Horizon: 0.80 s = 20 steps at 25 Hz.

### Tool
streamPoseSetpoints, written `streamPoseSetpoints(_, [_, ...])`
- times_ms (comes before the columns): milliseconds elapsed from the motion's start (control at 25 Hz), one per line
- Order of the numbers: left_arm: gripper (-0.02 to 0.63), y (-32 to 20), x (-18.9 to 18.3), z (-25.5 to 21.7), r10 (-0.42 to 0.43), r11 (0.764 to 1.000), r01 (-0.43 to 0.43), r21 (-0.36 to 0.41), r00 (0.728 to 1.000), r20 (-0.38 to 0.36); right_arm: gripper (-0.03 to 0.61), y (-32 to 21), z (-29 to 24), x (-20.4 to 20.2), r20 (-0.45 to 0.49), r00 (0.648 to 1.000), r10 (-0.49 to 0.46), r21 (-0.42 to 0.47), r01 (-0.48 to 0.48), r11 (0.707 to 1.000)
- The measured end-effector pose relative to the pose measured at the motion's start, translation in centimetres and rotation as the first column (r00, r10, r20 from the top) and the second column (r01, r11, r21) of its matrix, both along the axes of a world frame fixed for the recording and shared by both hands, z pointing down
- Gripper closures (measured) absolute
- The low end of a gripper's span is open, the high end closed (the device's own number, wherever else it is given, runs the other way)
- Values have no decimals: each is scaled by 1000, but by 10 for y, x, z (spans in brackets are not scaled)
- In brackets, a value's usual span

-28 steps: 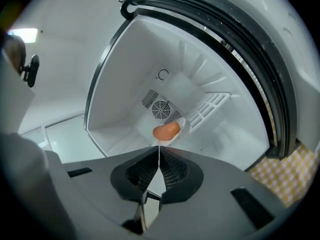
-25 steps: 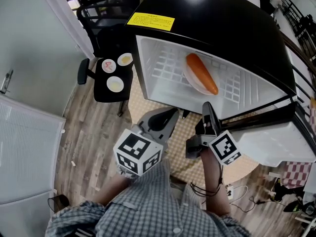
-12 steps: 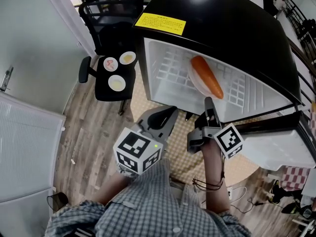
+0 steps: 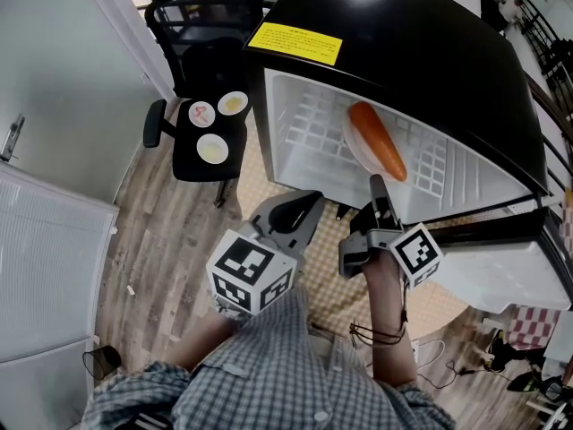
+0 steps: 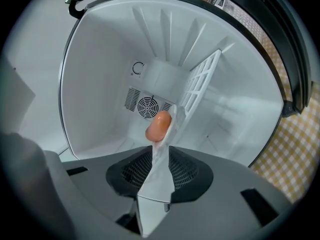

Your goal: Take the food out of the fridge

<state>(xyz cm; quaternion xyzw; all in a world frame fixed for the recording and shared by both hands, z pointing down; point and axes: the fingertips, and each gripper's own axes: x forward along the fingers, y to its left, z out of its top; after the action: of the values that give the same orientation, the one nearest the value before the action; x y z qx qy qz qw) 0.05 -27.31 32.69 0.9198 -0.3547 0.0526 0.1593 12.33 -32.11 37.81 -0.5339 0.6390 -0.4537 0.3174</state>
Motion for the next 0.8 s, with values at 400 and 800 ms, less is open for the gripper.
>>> streamPoseSetpoints(400, [607, -1, 0, 2, -9, 1000, 9, -4, 1000, 7, 514, -12, 1, 9, -2, 1000, 20, -5, -20, 1000])
streamPoseSetpoints(800, [607, -8, 9, 12, 0, 999, 0, -41, 1000, -4, 522, -8, 1, 10, 30, 1000, 2, -12, -2, 1000])
